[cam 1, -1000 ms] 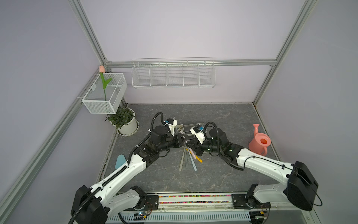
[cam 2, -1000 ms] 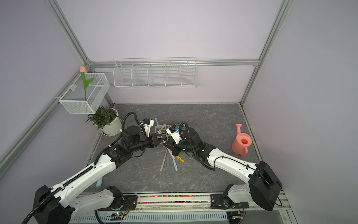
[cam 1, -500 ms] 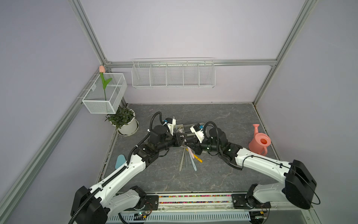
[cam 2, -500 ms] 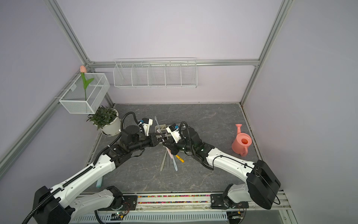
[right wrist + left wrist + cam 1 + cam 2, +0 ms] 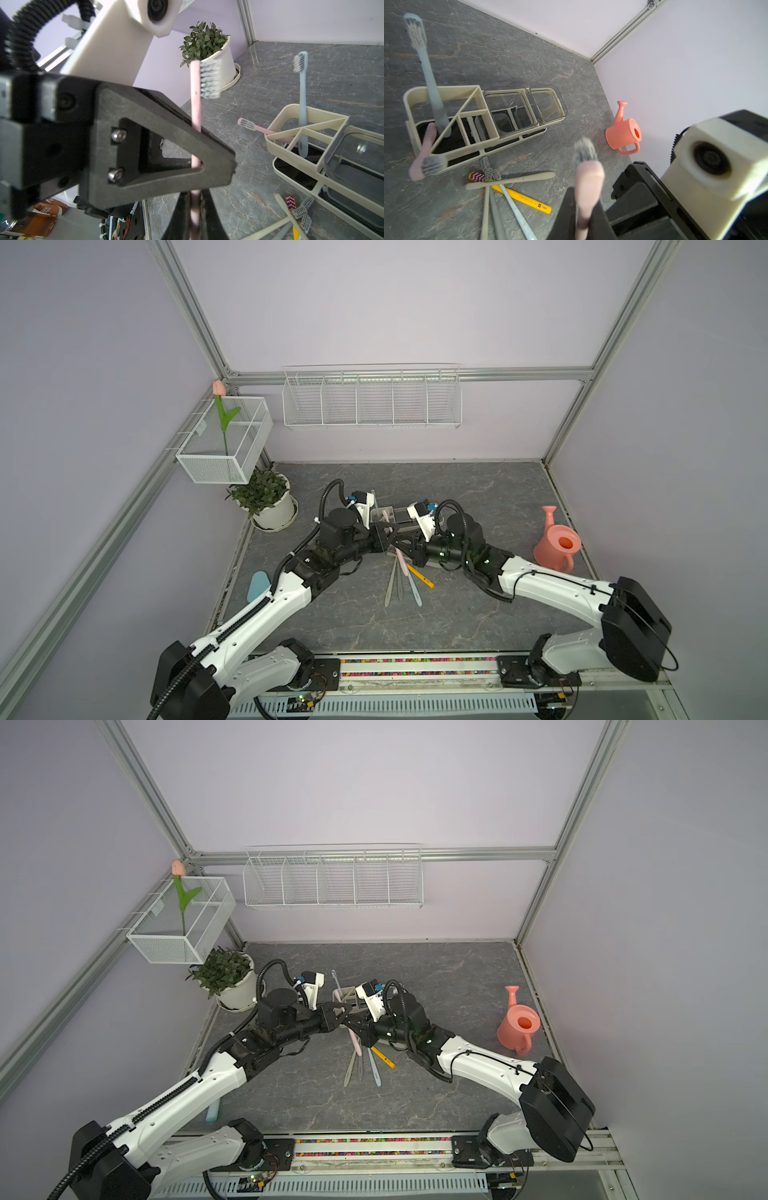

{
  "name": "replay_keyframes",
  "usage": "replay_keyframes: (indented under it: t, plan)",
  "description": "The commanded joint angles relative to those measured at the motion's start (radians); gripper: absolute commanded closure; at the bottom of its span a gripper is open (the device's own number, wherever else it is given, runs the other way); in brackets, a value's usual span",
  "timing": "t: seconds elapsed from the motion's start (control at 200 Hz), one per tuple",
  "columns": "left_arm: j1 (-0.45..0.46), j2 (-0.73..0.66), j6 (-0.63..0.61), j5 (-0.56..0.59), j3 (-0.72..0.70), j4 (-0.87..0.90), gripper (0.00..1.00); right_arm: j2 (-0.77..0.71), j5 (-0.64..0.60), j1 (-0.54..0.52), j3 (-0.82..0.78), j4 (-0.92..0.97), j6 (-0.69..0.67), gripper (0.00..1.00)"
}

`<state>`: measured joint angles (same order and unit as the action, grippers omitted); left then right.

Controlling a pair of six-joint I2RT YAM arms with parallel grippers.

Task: Place the toothbrush into the toothbrush holder
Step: Pick up the toothbrush from the center of the board.

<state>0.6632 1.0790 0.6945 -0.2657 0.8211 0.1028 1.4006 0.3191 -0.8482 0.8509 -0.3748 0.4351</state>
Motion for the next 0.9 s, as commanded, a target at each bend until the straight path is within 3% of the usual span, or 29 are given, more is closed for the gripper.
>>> replay_keyframes:
  t: [0.0,0.14,0.46,0.63,0.895]
  plan:
    - [0.012,-0.025,0.006,-0.035,0.002,-0.026,0.88,-0.011,-0.032,-0.006,-0.008,-0.021,0.021,0.93]
    - [0.012,-0.024,0.002,-0.039,0.000,-0.036,0.97,-0.019,-0.027,-0.006,-0.013,-0.020,0.024,0.93]
    - [0.012,-0.043,-0.034,-0.047,0.024,-0.001,1.00,-0.025,-0.048,-0.009,-0.013,0.031,0.021,0.88]
    - [0.012,-0.066,-0.082,-0.045,0.050,0.040,1.00,-0.065,-0.058,-0.008,-0.046,0.059,0.026,0.63]
    - [0.012,-0.087,-0.124,-0.028,0.076,0.067,1.00,-0.172,-0.112,-0.006,-0.116,0.080,0.027,0.53]
